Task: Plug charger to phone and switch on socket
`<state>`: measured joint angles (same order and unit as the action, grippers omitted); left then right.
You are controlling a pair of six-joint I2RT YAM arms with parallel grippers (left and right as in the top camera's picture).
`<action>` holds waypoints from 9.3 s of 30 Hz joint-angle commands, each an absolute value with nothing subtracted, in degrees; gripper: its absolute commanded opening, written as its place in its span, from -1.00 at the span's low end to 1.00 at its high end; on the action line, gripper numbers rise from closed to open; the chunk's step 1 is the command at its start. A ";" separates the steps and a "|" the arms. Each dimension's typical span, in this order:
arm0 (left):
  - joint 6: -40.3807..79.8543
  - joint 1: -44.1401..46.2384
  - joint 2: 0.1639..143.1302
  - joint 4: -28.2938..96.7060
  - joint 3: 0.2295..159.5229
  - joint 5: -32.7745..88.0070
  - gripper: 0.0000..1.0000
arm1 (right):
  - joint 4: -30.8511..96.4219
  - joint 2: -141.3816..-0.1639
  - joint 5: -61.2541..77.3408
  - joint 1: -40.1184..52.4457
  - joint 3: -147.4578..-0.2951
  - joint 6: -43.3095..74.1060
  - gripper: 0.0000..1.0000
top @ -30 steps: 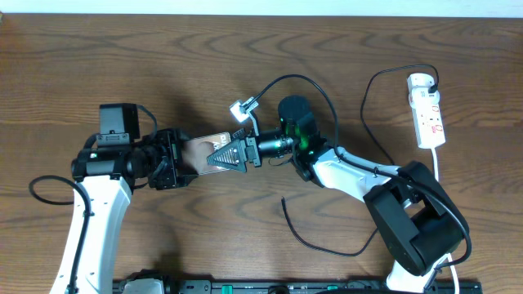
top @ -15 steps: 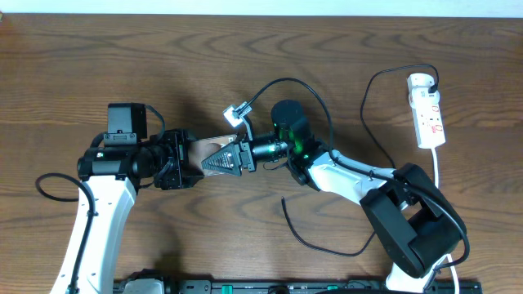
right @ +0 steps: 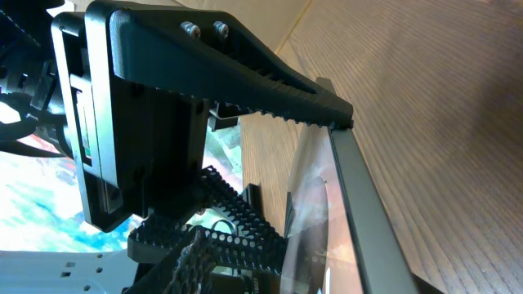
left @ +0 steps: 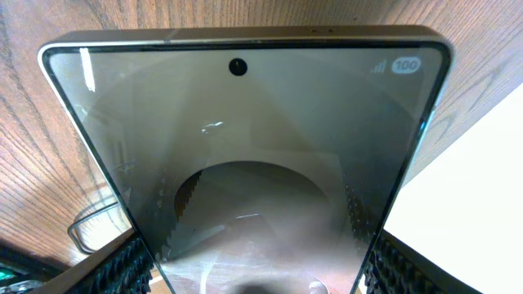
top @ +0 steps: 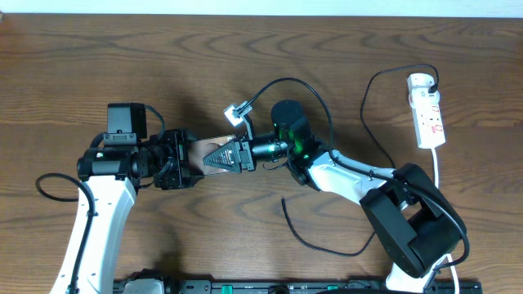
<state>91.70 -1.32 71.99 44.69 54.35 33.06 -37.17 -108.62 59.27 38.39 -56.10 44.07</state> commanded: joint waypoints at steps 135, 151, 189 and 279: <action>62.61 0.47 71.48 8.03 55.68 31.48 0.79 | -68.05 -108.77 37.30 33.89 -56.53 105.45 -0.98; 63.68 0.47 71.55 0.78 55.57 32.62 0.30 | -70.08 -108.77 26.26 38.61 -56.53 111.42 -0.97; 61.52 0.47 72.71 0.78 55.57 34.52 -0.86 | -70.98 -108.77 26.46 38.63 -56.53 111.83 -0.91; 42.00 -22.26 72.71 8.75 55.57 67.13 -0.85 | 46.11 -95.26 -3.66 52.99 -55.33 52.12 0.24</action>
